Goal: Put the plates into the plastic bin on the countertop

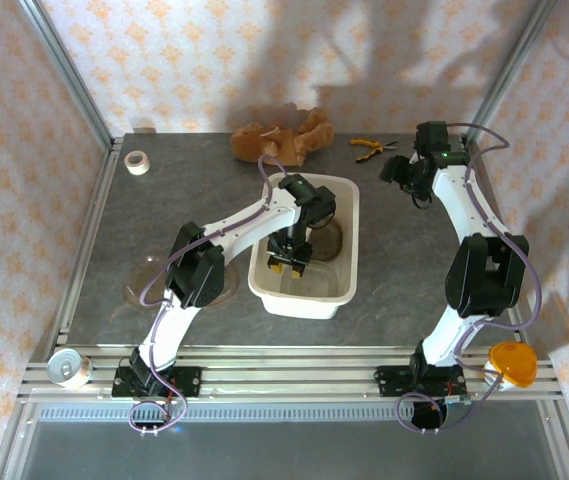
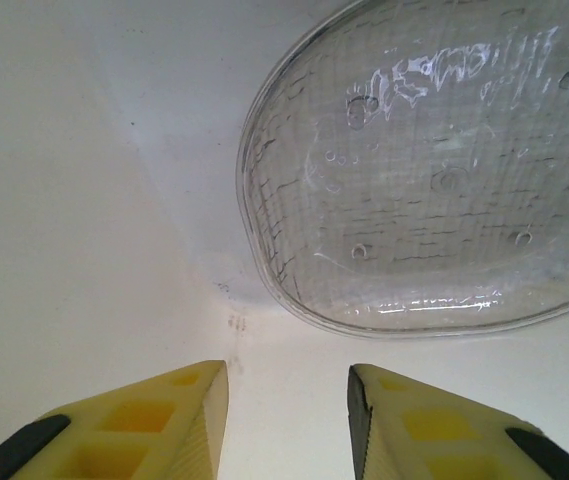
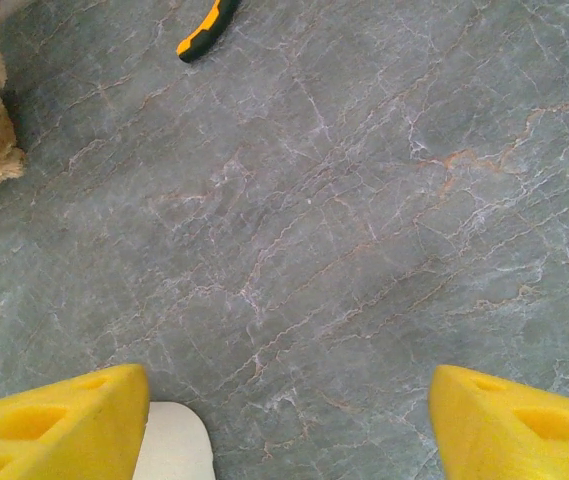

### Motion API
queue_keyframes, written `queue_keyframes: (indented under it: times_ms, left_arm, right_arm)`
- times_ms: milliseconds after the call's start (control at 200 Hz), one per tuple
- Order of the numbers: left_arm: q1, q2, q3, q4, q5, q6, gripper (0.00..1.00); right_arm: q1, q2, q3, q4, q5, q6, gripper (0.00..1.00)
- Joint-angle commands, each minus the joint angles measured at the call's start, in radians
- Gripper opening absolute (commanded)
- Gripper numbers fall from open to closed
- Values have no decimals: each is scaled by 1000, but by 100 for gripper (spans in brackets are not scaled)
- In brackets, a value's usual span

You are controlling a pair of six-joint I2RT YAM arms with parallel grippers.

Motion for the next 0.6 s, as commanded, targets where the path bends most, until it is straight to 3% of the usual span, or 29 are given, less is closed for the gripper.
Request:
queue_keyframes:
  times_ms: [0,270,591]
  left_arm:
    - [-3,7,56,-63,-50,1,39]
    - [20,-6,170,-58,-91,1,41]
    - [159,-62,352,26,-116,-49,44]
  right_arm:
    - [-7,16,40,8,26,-18,74]
    - [-5,24,59,8,22,-17,74]
    - [-6,28,115,0,22,-14,74]
